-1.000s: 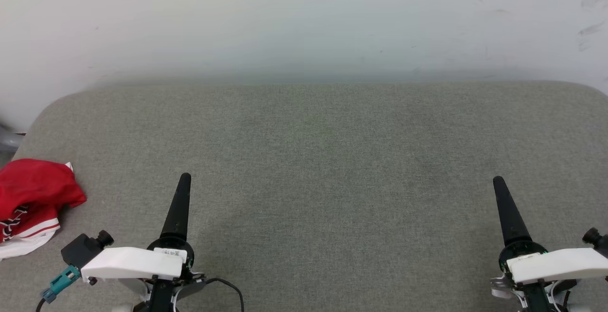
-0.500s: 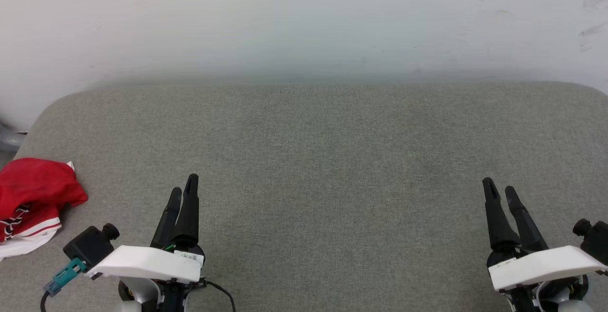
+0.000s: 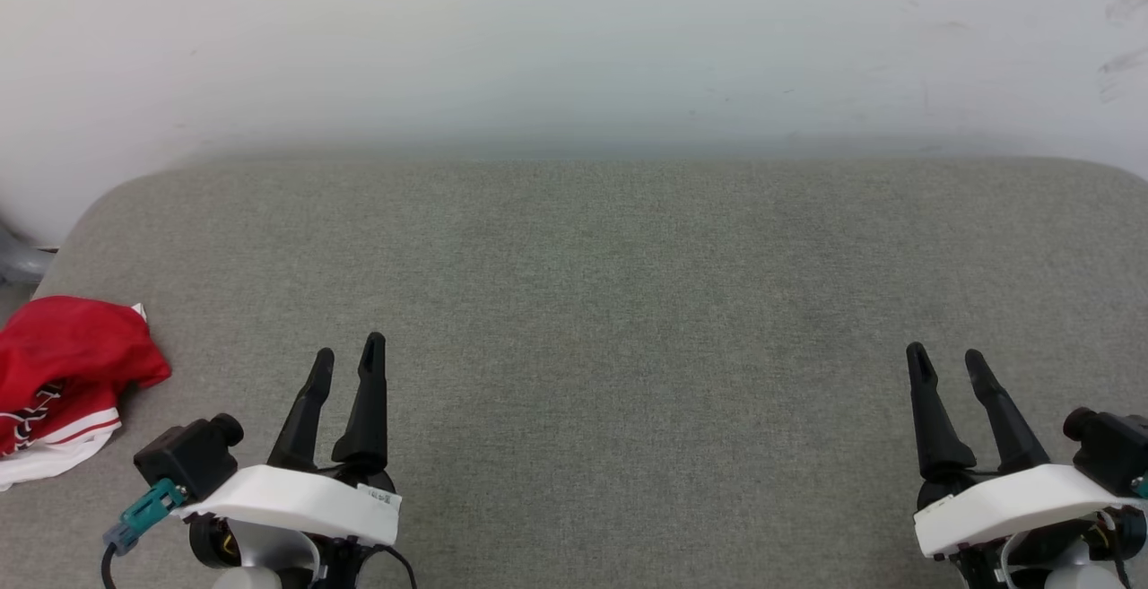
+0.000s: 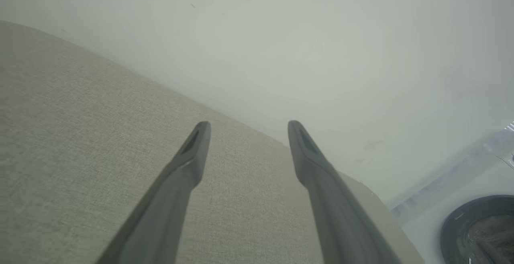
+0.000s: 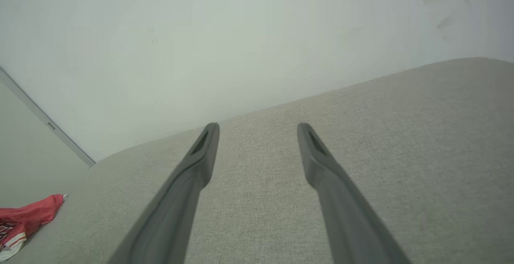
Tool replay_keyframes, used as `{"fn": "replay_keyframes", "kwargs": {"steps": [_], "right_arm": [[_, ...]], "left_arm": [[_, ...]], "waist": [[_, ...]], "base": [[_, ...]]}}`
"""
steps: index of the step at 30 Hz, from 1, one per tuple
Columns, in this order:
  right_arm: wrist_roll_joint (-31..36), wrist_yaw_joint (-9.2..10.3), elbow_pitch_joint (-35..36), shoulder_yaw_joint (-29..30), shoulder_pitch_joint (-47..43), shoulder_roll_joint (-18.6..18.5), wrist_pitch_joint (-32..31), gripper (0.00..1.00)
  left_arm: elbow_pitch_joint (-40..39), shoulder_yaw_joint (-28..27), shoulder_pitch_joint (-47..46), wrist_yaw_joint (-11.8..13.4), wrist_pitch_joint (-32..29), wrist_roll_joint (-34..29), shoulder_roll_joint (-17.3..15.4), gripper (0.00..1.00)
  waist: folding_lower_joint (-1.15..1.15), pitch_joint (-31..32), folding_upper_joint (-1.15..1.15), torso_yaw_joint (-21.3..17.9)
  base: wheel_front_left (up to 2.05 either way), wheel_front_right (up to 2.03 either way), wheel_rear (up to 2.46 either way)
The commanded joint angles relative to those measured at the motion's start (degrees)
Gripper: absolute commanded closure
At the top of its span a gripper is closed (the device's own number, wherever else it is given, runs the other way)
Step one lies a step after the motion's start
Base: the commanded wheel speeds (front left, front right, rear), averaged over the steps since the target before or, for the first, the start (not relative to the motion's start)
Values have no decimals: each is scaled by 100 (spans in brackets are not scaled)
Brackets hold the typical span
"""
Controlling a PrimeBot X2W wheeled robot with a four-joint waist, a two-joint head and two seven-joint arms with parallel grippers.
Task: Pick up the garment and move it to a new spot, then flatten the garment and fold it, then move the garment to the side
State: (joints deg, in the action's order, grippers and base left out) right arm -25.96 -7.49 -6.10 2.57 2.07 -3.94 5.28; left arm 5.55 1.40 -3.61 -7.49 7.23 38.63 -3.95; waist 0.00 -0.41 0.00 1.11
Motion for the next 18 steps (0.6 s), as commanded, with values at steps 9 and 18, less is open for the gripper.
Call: {"fn": "replay_keyframes", "kwargs": {"steps": [9, 18], "right_arm": [[786, 0, 66, 84, -9, 31, 47, 0], [1393, 0, 69, 130, -48, 65, 65, 0]], "left_arm": [[30, 103, 12, 0, 173, -849, -108, 0], [79, 184, 16, 0, 298, -1502, -118, 0]], "waist": [[0, 3, 0, 21], [0, 3, 0, 44]], "base": [[0, 0, 0], [0, 0, 0]]}}
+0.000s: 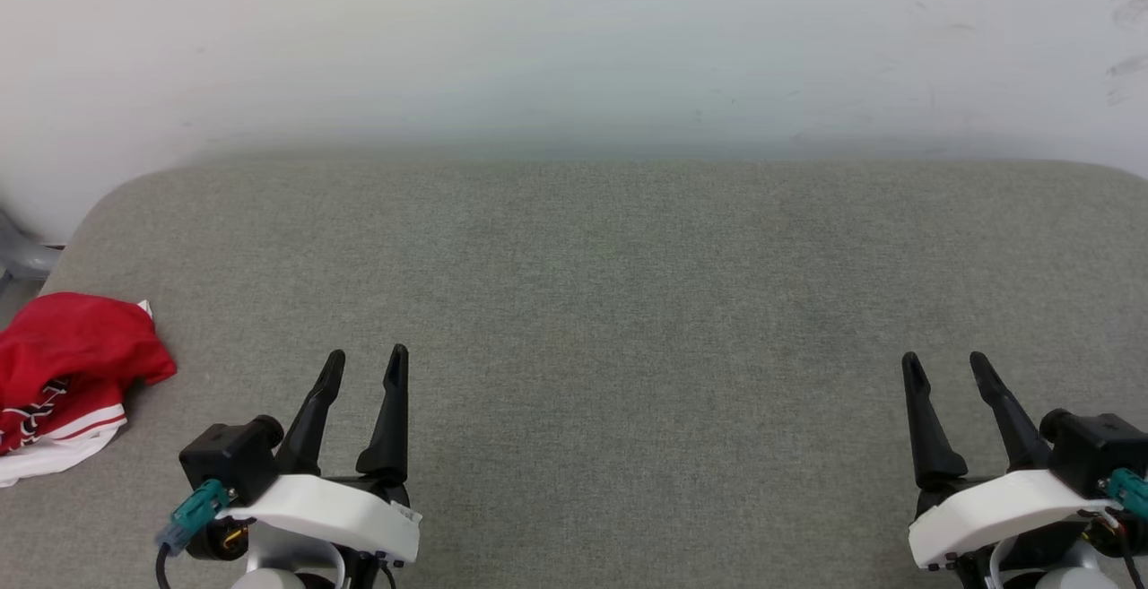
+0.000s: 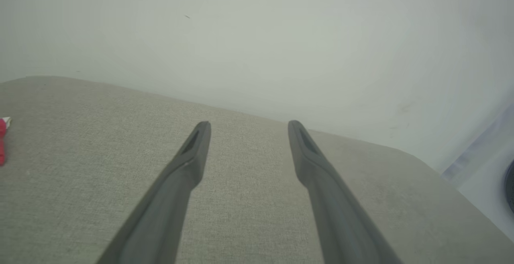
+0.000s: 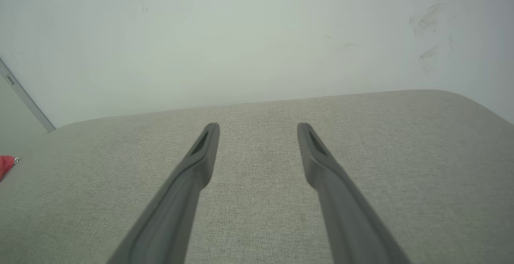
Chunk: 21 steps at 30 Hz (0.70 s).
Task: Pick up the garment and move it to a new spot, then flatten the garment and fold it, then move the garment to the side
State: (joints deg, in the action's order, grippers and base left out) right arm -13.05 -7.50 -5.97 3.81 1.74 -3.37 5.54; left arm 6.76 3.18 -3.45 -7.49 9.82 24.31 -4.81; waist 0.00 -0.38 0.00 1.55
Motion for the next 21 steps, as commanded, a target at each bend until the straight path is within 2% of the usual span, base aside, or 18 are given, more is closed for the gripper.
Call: {"fn": "replay_keyframes", "kwargs": {"steps": [1, 21], "right_arm": [[159, 2, 67, 6, -22, 12, 44, 0], [918, 2, 163, 149, -72, 51, 210, 0]], "left_arm": [[-35, 14, 2, 0, 57, -130, -33, 0], [134, 7, 20, 1, 309, -1042, 46, 0]], "waist": [[0, -1, 0, 3], [0, -20, 0, 32]], "base": [[0, 0, 0], [0, 0, 0]]}}
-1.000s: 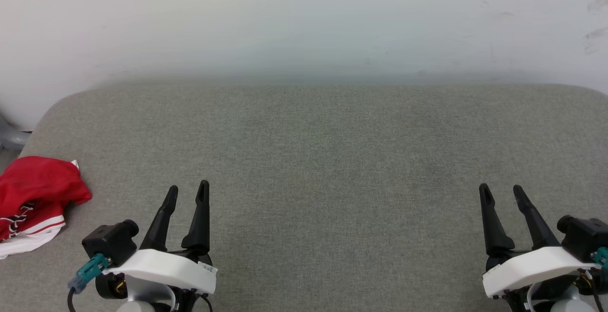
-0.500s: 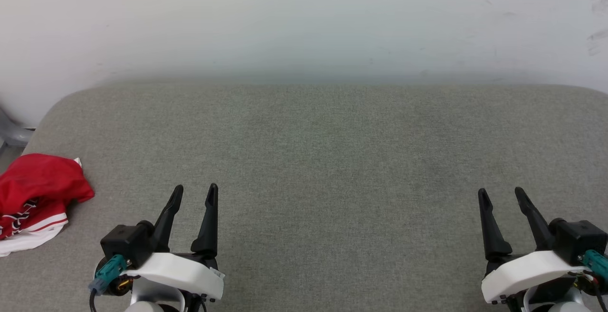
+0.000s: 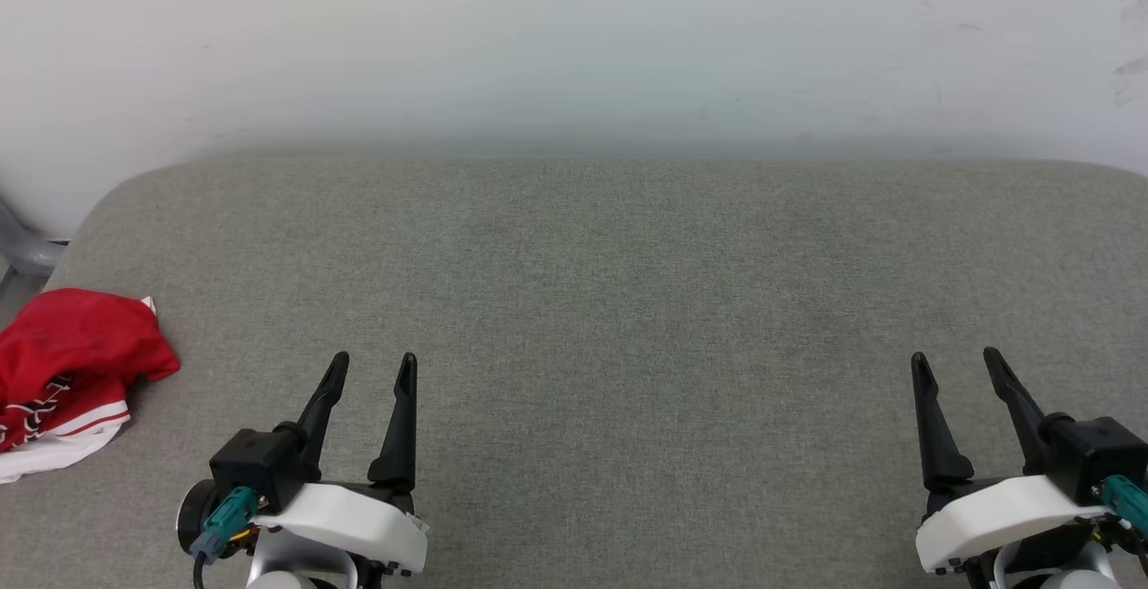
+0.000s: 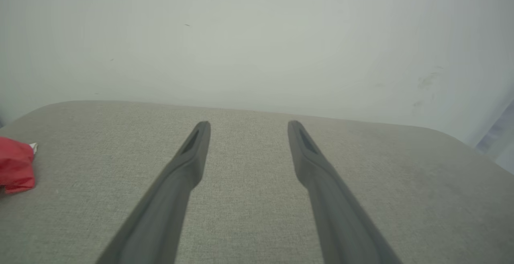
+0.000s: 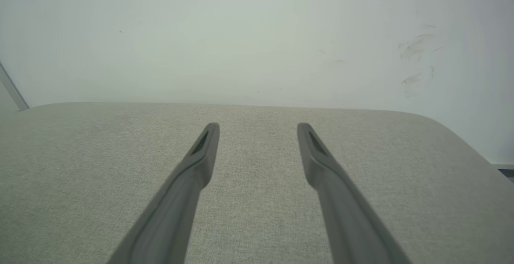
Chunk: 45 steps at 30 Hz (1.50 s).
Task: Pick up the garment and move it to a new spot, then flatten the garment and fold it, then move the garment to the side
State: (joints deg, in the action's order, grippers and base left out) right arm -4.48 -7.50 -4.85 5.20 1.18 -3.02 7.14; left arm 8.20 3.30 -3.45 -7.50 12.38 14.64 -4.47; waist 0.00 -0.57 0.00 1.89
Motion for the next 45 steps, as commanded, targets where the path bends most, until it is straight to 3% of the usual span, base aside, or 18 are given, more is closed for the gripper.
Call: {"fn": "replay_keyframes", "kwargs": {"steps": [1, 23, 32, 45], "right_arm": [[67, 2, 50, 12, -20, 15, 54, 0], [533, 2, -4, -29, -49, 20, 300, 0], [267, 2, -36, -215, -32, 19, 274, 0], [195, 2, 223, -525, 5, 17, 160, 0]], "left_arm": [[-10, -2, 17, 1, 65, -111, 15, 0], [180, -30, -22, 2, 294, -672, 46, 0], [283, -175, -69, 2, 284, -555, 53, 0], [295, -527, -50, 3, 284, -608, 58, 0]], "waist": [[0, -1, 0, -2], [0, -3, 0, 194], [0, 7, 0, 766], [0, -42, 0, 1987]], "base": [[0, 0, 0], [0, 0, 0], [0, 0, 0], [0, 0, 0]]}}
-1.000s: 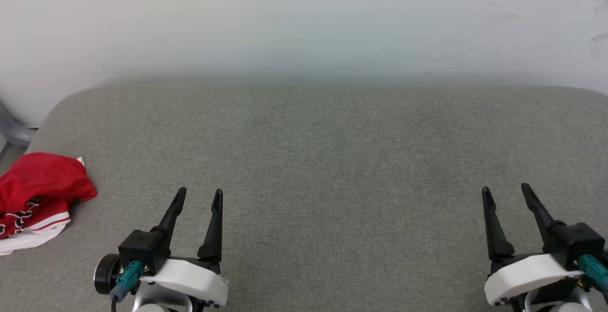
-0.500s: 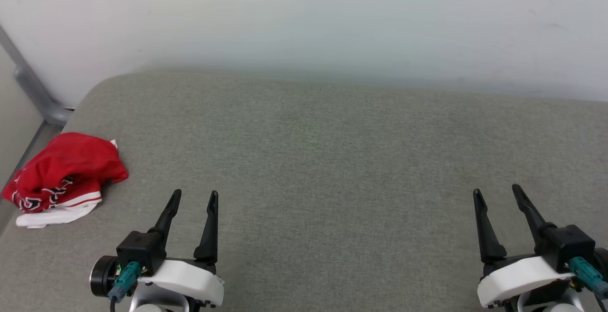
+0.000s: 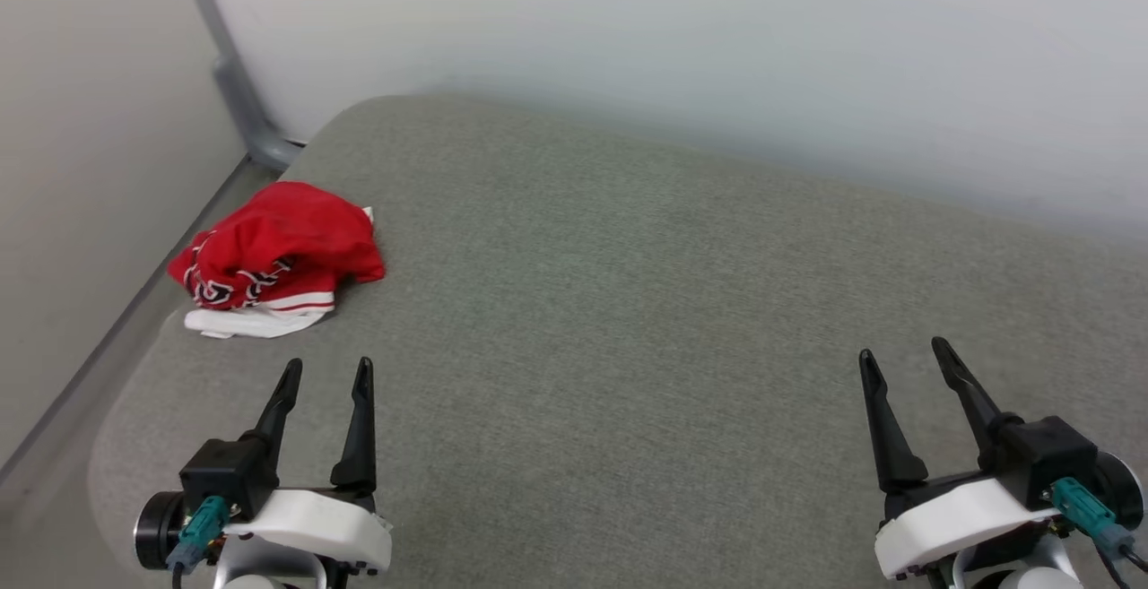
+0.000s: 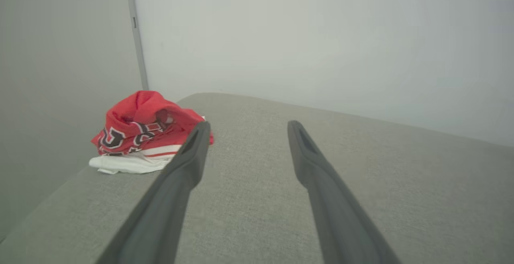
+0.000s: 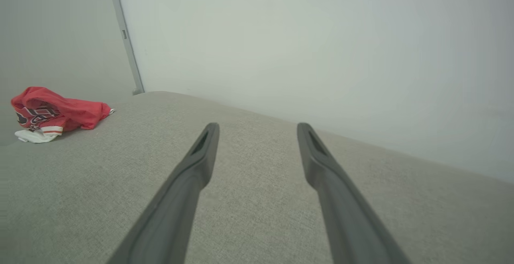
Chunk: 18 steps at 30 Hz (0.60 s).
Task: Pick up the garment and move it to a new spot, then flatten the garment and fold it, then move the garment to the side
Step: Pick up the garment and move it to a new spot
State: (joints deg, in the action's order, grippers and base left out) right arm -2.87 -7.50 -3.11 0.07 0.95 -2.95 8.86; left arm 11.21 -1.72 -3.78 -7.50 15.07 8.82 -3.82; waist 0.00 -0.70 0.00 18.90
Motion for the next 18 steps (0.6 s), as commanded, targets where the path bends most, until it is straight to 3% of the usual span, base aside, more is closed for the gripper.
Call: {"fn": "replay_keyframes", "kwargs": {"steps": [1, 11, 18], "right_arm": [[63, 2, 75, -42, 41, 10, -25, 0], [111, 3, 367, -244, 80, 8, -162, 0], [98, 3, 450, -368, 179, 8, -233, 0]], "left_arm": [[-9, -72, -16, 3, 15, -38, -4, 0], [-72, -418, -31, 3, 15, -133, -8, 0], [-185, -558, 74, 3, 15, -173, 8, 0]], "waist": [[0, -35, 0, 366], [0, -69, 0, 1059], [0, -143, 0, 1135]], "base": [[0, 0, 0], [0, 0, 0], [0, 0, 0]]}}
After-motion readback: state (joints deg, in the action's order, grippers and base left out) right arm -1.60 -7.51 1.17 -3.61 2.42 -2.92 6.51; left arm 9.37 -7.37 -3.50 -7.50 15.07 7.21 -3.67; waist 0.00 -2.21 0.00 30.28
